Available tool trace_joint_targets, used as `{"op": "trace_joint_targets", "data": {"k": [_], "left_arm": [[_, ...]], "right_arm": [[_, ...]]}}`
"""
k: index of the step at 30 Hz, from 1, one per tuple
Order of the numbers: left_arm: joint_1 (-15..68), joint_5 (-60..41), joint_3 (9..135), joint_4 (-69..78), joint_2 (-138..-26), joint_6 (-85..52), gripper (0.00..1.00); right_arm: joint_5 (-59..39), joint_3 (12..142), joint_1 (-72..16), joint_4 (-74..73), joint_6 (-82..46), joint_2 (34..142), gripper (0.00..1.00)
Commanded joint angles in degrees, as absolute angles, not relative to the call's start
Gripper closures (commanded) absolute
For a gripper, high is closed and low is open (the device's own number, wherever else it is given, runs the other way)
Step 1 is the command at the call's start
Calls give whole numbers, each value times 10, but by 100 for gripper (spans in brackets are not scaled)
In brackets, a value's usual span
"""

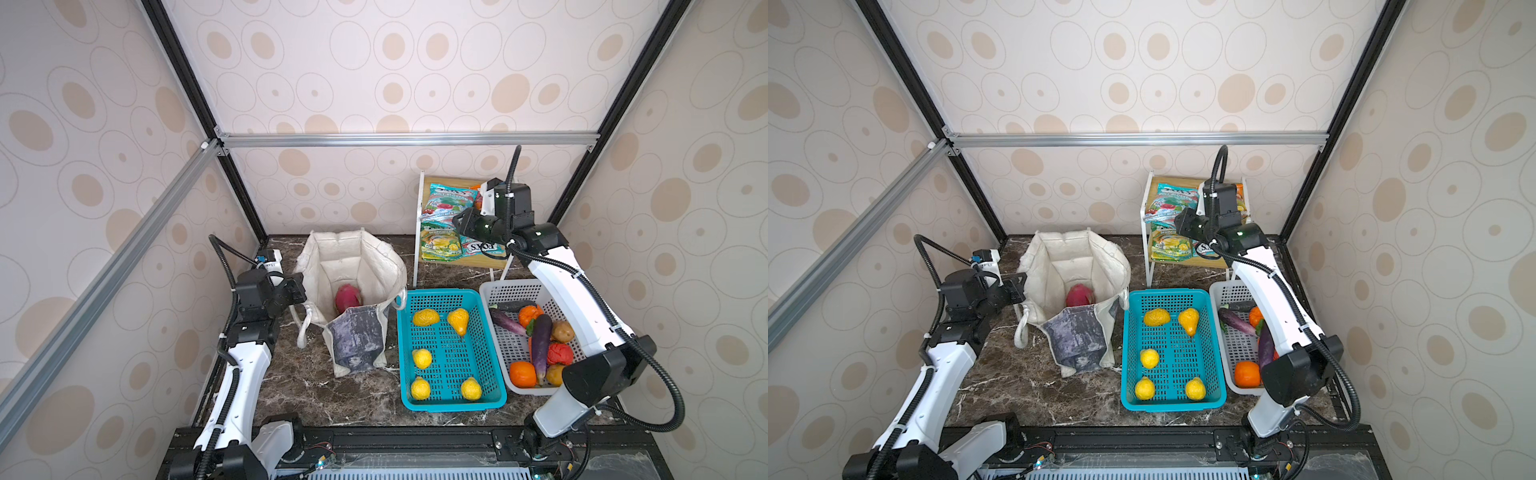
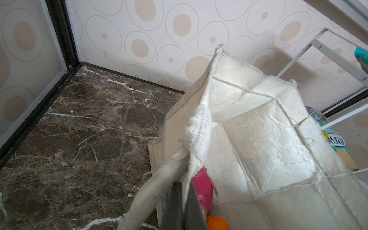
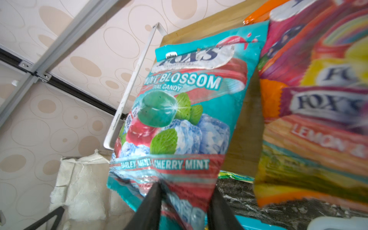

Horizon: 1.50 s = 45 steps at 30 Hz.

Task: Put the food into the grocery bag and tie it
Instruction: 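Close the right gripper on the Mint Blossom bag and lift it, then carry the Mint Blossom bag over the tote bag with the right gripper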

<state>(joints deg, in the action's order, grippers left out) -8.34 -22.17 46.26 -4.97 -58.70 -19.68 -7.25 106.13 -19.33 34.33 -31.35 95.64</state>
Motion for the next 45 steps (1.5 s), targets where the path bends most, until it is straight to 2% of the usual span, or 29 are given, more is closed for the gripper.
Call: {"op": "trace_joint_targets", "data": {"k": [1, 3, 6, 9, 16, 26, 35, 45], "left_arm": [[-87, -224, 465, -34, -575, -194, 100], [-87, -225, 464, -34, -574, -195, 100], [-86, -228, 464, -33, -575, -196, 100], [-87, -229, 464, -32, -574, -196, 100], [-87, -230, 464, -32, -573, -197, 100], [-86, -231, 464, -30, -572, -198, 100], [-87, -235, 463, -28, -573, -199, 100], [-87, -239, 458, -20, -561, -200, 100]], "right_arm": [[-92, 1076, -190, 341, -314, 961, 80], [-96, 1081, -191, 342, -315, 955, 88], [-99, 1093, -192, 356, -316, 945, 91], [-103, 1096, -192, 362, -315, 931, 100], [-139, 1138, -202, 384, -303, 913, 100], [-155, 1220, -265, 419, -261, 910, 100], [-118, 1216, -396, 426, -232, 899, 100], [-141, 1210, -477, 375, -277, 1002, 100]]}}
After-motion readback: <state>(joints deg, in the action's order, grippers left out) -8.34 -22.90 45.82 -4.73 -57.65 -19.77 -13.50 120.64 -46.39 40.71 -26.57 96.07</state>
